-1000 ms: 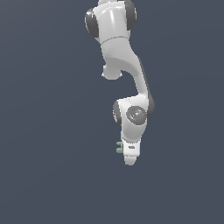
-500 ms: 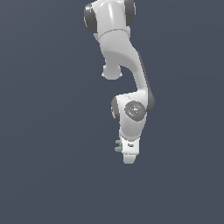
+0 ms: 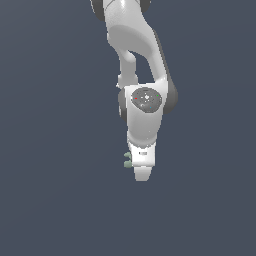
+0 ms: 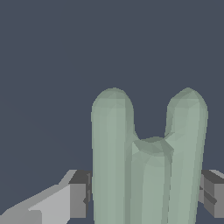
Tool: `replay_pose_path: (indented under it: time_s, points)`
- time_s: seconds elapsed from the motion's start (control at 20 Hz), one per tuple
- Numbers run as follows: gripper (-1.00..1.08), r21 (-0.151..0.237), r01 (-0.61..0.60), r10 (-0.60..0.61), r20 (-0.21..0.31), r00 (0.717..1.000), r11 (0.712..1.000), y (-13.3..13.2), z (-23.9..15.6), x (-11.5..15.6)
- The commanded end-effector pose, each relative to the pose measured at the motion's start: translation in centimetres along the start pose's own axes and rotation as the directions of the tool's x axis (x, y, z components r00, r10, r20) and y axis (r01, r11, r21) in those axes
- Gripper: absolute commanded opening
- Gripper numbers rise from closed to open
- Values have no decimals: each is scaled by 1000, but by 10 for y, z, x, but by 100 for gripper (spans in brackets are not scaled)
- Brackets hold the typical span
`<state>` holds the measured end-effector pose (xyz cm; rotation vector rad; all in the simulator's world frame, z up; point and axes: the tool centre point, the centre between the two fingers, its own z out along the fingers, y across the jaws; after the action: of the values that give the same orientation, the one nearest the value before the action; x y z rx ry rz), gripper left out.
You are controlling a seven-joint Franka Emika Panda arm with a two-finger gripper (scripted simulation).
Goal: Pick up the object and move it to a goal position.
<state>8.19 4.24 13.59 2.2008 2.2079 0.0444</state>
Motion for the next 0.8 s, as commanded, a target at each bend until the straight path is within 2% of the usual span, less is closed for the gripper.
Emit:
replay_pose_path:
  time_s: [0.0, 0.75]
  points:
    - [-100, -10, 17, -17, -1, 1000, 1000, 3, -31, -10]
    - [-100, -67, 113, -114, -10, 993, 991, 22, -208, -69]
